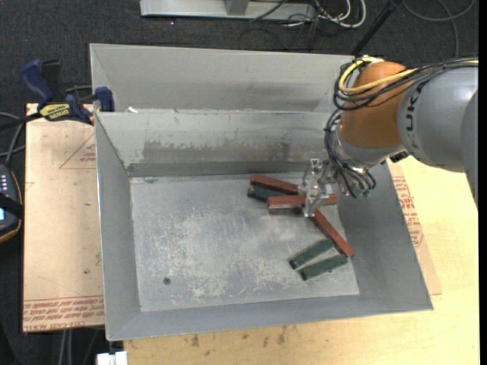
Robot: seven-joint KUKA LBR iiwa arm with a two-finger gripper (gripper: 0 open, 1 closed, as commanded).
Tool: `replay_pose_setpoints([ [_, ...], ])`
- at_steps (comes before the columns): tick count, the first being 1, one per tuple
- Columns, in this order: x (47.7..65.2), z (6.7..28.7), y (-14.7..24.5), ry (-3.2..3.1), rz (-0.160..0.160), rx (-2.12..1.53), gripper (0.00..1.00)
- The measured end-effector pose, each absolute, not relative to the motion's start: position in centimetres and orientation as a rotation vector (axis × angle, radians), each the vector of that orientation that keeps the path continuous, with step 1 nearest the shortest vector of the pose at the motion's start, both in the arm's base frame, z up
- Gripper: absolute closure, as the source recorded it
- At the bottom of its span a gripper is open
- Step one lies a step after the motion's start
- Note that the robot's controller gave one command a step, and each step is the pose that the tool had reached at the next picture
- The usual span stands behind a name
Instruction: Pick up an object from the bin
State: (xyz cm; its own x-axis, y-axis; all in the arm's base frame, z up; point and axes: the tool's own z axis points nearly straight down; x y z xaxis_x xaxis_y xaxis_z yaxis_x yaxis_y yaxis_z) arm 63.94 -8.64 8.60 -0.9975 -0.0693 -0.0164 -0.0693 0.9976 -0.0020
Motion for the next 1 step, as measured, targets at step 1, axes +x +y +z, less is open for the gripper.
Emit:
replay_pose_setpoints([
  [1,64.6,22.6,-9.24,3.129,-0.001,-0.201,1.0],
])
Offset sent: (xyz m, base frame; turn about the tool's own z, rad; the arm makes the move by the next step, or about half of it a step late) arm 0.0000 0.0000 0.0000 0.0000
